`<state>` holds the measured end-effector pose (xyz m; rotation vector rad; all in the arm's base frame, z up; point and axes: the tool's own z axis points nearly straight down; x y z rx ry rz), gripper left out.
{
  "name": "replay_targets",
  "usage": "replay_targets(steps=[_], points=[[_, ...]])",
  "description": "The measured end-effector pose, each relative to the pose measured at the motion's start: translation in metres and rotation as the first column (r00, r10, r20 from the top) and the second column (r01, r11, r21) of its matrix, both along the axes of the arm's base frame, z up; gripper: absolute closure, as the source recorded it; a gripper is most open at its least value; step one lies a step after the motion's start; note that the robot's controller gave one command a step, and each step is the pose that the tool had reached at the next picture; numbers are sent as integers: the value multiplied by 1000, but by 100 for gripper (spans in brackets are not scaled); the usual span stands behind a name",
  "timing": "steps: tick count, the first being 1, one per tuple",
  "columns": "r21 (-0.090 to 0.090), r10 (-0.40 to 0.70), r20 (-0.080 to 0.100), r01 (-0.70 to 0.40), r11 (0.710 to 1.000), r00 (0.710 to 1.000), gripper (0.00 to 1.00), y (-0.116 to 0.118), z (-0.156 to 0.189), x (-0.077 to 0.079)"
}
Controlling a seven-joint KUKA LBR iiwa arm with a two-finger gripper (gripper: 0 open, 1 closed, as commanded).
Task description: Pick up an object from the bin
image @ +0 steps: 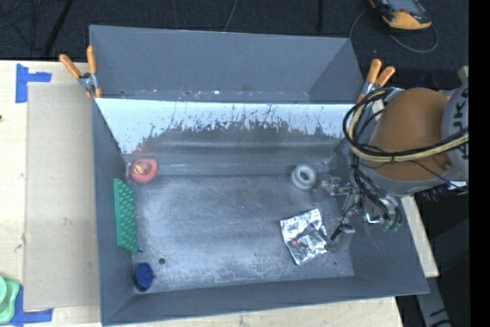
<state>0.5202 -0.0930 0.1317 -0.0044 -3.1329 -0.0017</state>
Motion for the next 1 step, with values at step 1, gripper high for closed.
replay_targets(steps=[1], points=[[2,58,1,-58,998,998,0,28,-66,-3]])
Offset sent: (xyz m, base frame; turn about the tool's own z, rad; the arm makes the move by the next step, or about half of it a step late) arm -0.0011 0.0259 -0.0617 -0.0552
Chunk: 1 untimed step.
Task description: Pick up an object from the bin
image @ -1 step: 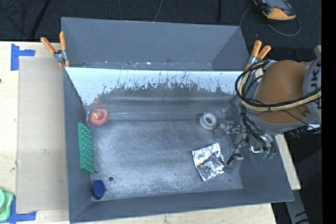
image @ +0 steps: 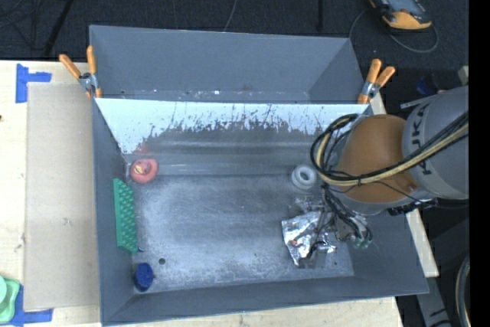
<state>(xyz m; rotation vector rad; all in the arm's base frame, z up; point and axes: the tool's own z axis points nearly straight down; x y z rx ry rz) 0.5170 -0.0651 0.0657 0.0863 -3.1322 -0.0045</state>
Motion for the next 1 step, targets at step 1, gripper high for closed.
replay_targets(steps=[1], points=[[-2,2,7,-2,1000,1000,100,-1,4,2]])
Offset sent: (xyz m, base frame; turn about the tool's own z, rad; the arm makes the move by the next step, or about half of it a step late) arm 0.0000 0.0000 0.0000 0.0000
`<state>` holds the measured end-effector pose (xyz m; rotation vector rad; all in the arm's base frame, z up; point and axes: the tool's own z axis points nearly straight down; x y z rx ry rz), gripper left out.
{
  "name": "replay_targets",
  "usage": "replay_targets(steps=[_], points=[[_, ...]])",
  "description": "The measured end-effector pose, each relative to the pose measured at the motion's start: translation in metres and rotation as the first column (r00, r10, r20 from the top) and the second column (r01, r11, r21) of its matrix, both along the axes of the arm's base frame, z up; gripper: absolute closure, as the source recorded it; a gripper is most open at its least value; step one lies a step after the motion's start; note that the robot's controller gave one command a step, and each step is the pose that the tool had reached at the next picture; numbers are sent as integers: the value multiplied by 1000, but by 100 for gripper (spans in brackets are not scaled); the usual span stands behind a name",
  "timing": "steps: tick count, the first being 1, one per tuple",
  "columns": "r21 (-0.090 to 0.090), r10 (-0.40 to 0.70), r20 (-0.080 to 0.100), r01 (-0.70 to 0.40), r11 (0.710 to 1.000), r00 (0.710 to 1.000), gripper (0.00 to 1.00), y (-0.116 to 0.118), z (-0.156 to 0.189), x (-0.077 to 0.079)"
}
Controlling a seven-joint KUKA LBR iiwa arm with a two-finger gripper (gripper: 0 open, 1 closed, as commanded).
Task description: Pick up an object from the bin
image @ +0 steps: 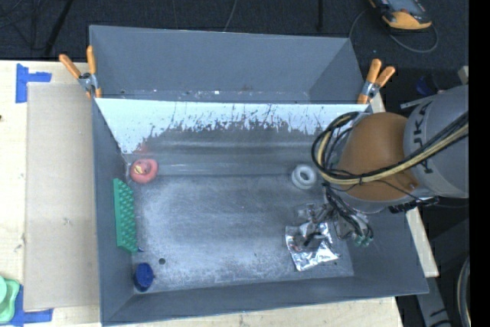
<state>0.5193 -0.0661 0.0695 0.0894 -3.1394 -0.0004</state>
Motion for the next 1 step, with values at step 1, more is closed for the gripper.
replay_targets(steps=[1], points=[[-2,3,10,-3,1000,1000,100,-9,151,22]])
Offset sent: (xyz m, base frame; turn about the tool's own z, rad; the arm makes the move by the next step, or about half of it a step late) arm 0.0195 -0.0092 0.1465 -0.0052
